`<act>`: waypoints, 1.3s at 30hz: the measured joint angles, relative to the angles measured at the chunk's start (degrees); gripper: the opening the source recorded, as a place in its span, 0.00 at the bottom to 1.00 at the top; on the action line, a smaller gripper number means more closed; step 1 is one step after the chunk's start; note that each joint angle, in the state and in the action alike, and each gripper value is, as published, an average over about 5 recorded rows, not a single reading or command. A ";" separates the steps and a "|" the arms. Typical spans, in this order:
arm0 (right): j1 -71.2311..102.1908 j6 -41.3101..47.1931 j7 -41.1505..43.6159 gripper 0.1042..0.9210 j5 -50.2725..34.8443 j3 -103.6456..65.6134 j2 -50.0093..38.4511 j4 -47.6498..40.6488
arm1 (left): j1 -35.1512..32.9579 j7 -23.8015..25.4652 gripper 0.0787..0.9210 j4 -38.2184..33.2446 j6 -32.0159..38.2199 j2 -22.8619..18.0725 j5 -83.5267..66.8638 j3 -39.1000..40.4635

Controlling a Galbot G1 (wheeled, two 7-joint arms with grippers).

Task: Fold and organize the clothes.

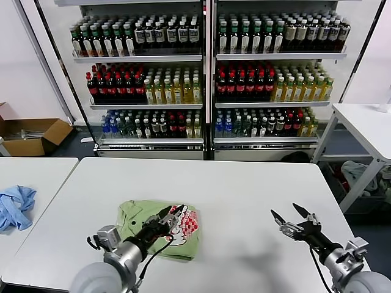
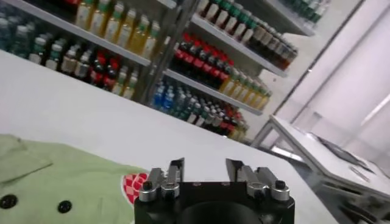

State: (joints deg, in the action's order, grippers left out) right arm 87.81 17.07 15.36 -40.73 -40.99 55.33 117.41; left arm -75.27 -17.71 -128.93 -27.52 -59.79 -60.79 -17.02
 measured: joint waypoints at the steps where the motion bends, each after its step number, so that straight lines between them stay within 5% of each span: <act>1: -0.72 0.46 -0.29 0.88 -0.05 1.20 -0.31 -0.06 | -0.06 0.84 0.58 -0.02 -0.20 0.36 0.27 -0.98; 10: -10.00 4.90 -3.49 0.88 1.12 17.32 -1.05 -2.02 | -0.11 6.06 0.86 3.30 -0.23 1.57 7.93 -9.73; 19: -19.63 7.29 -4.48 0.86 4.46 33.74 0.73 -7.13 | -2.14 8.23 0.88 4.12 0.08 0.70 12.44 -14.76; 39: -30.83 8.09 -4.10 0.19 6.75 46.80 4.01 -13.31 | -3.71 9.36 0.88 4.29 0.19 -0.17 14.74 -17.69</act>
State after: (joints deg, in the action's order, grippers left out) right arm 56.98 25.15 11.26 -33.98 5.81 59.35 104.11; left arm -78.98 -8.35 -124.64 -27.33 -59.96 -46.05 -34.71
